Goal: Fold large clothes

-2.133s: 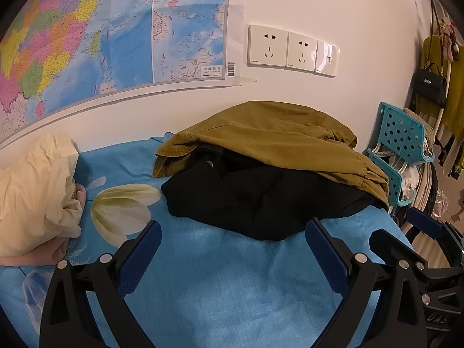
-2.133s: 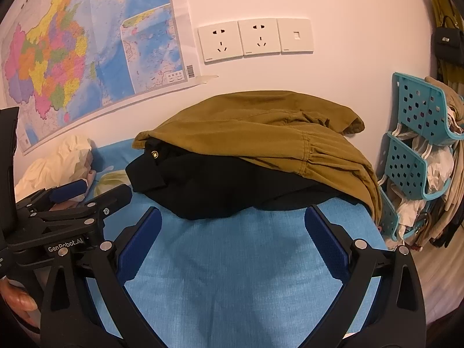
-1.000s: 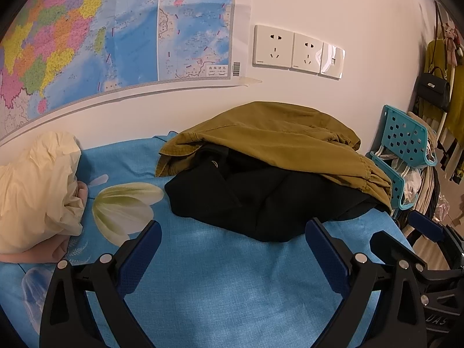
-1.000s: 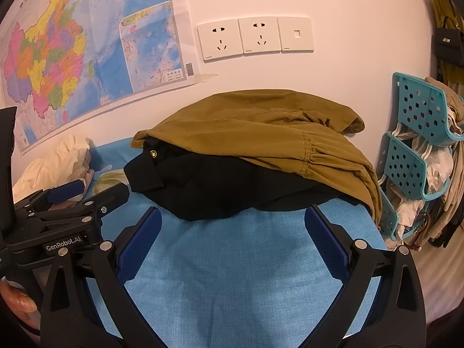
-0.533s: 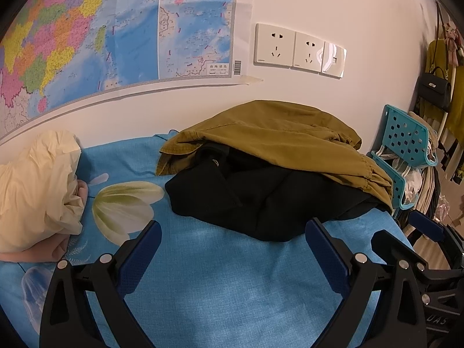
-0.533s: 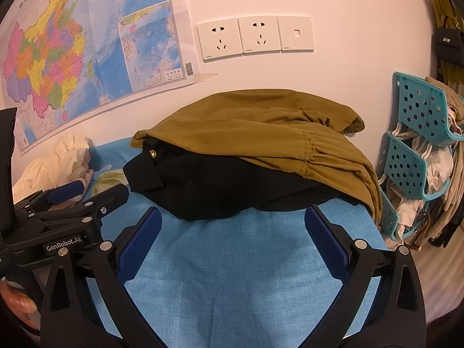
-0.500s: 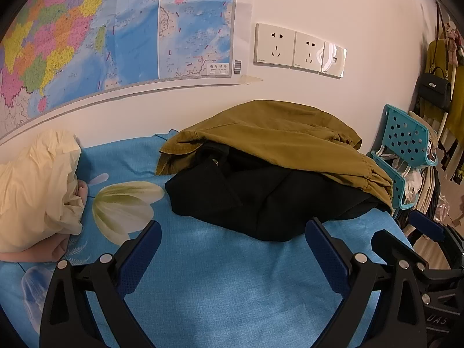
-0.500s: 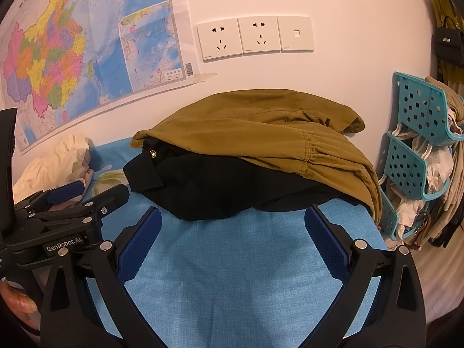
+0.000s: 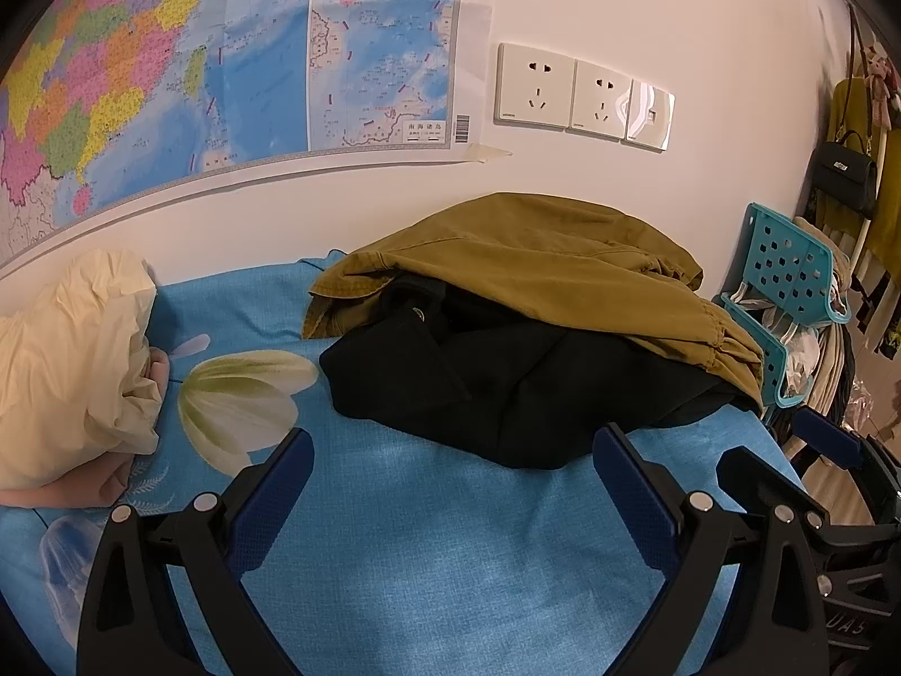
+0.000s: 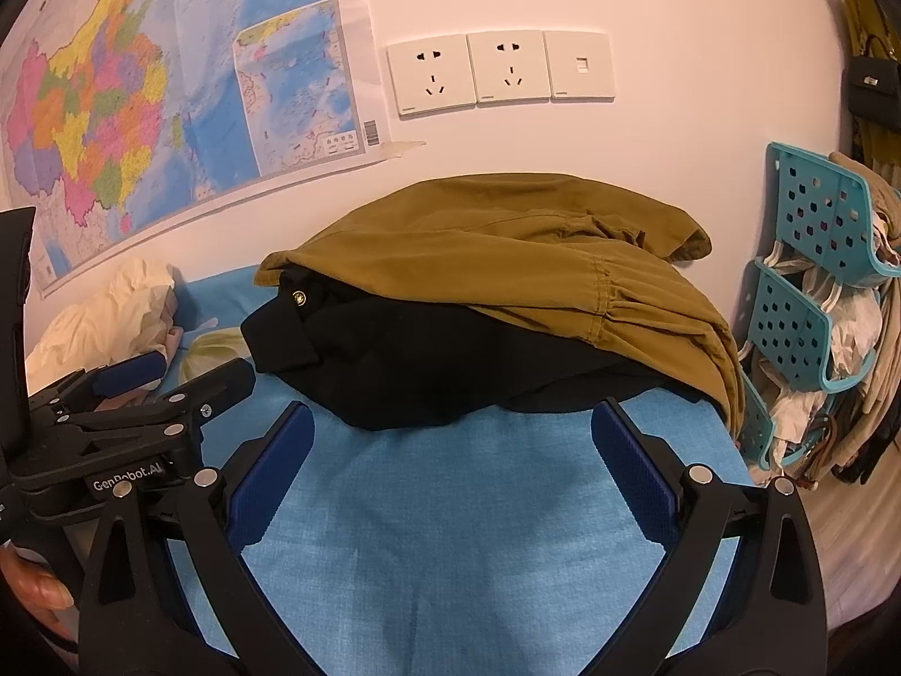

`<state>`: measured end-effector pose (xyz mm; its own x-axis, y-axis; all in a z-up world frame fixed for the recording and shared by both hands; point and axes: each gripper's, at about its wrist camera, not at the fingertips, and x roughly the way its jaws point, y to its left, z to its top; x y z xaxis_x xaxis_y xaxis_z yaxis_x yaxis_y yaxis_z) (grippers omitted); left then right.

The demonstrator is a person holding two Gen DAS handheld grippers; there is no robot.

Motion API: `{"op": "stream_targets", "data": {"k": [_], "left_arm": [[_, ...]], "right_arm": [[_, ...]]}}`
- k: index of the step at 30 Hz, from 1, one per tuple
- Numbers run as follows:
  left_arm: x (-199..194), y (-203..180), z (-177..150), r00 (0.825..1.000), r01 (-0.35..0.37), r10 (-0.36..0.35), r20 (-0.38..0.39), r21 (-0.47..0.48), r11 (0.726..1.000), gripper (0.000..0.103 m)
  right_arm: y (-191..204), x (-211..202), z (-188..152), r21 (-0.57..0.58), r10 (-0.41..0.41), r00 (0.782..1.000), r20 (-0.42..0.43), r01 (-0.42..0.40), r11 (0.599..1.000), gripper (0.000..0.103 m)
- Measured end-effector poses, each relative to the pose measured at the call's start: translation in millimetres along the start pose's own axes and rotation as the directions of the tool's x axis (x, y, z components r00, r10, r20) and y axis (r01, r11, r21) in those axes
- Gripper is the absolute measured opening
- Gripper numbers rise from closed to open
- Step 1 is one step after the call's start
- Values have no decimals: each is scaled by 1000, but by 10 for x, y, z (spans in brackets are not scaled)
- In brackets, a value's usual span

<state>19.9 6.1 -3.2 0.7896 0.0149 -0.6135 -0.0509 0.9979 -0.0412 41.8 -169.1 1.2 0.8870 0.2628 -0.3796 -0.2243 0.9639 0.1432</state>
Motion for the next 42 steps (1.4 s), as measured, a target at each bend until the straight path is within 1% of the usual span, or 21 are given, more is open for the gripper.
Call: {"op": "stream_targets", "data": {"k": [20, 26, 29, 34, 36, 40, 42], "left_arm": [[40, -21, 18, 1000, -4, 4, -11, -3, 1000, 96], [91, 2, 48, 1000, -9, 9, -23, 0, 1000, 96], [175, 136, 113, 999, -30, 29, -35, -24, 999, 96], [354, 518, 215, 993, -106, 101, -63, -89, 990, 96], [398, 657, 246, 989, -142, 135, -67, -105, 984, 96], [487, 873, 292, 982, -182, 171, -84, -133, 974, 96], [526, 941, 295, 979, -194, 183, -90, -138, 971, 96]], "right_arm": [[25, 6, 23, -11, -2, 1000, -1, 2, 1000, 97], [68, 90, 124, -57, 6, 1000, -6, -7, 998, 97], [127, 252, 273, -123, 11, 1000, -7, -12, 992, 97], [262, 677, 550, -237, 14, 999, -36, -22, 971, 97], [371, 914, 666, -297, 16, 998, -58, -33, 954, 97], [556, 1310, 789, -378, 50, 992, -113, -89, 922, 97], [641, 1516, 819, -432, 20, 990, -139, -79, 899, 95]]}}
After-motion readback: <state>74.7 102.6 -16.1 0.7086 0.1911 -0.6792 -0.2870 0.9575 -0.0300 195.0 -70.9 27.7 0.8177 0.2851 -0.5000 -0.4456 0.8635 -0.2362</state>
